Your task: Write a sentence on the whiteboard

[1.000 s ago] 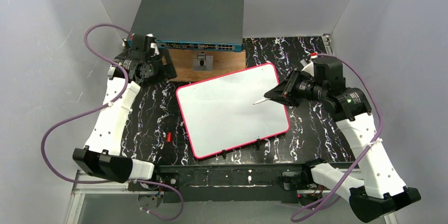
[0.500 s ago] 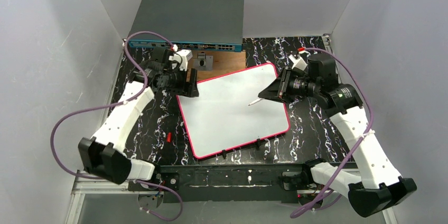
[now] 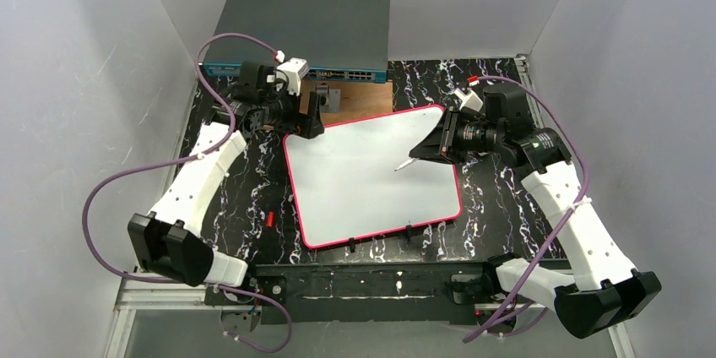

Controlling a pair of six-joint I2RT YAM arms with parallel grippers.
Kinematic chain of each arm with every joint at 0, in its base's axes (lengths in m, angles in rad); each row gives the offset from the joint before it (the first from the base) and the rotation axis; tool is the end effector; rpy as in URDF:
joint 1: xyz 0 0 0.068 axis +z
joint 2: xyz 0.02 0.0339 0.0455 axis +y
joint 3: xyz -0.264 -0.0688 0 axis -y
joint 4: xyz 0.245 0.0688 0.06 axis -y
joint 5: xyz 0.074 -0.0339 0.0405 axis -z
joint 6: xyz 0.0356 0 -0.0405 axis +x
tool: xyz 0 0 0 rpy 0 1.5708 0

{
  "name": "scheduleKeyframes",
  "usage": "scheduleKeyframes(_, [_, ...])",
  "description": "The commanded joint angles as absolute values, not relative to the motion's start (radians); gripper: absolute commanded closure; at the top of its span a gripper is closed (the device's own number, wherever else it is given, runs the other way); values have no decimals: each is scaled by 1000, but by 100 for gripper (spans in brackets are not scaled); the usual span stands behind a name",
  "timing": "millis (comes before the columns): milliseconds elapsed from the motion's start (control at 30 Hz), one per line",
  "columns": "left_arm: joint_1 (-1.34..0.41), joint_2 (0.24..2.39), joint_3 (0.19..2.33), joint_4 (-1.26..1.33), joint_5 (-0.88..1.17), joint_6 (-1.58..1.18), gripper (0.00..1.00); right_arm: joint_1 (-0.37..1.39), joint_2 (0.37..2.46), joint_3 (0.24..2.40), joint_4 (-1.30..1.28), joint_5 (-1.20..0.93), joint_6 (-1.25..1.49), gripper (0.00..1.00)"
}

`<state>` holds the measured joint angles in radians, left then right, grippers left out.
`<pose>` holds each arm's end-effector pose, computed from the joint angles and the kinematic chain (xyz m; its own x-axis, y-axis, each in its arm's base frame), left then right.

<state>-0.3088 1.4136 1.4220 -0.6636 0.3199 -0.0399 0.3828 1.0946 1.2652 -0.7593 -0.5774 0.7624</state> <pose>0.2906 -0.1045 0.3706 -0.6010 0.1520 -0.7846 0.5025 0.8353 -0.2231 0.1937 0.0989 0.3912 -0.8795 0.2697 -0.3921 -0.1751 0.5827 0.7936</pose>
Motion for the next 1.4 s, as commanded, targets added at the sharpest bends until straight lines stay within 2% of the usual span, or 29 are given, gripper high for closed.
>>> scheduleKeyframes(0, [-301, 1378, 1431, -653, 300, 52, 11, 391, 1092, 1303, -758, -598, 752, 99])
scheduleKeyframes(133, [-243, 1436, 1399, -608, 441, 66, 12, 392, 1095, 1306, -759, -603, 762, 99])
scheduleKeyframes(267, [-208, 1536, 1451, -639, 542, 94, 21, 396, 1097, 1321, -768, -599, 764, 99])
scheduleKeyframes(433, [-202, 1593, 1472, -652, 717, 33, 23, 399, 1083, 1312, -769, -578, 768, 99])
scheduleKeyframes(567, [-202, 1559, 1414, -666, 792, -7, 36, 399, 1062, 1283, -742, -563, 776, 99])
scheduleKeyframes(700, [-202, 1485, 1333, -647, 806, -60, 40, 399, 1034, 1241, -708, -547, 789, 99])
scheduleKeyframes(1000, [-208, 1343, 1172, -635, 816, -157, 46, 399, 974, 1186, -681, -530, 799, 99])
scheduleKeyframes(1067, [-211, 1319, 1124, -598, 824, -188, 41, 399, 965, 1176, -678, -529, 799, 99])
scheduleKeyframes(1200, [-212, 1331, 1084, -502, 853, -233, 37, 399, 963, 1170, -659, -551, 807, 99])
scheduleKeyframes(1367, [-212, 1394, 1095, -477, 941, -251, 41, 400, 974, 1191, -638, -574, 817, 99])
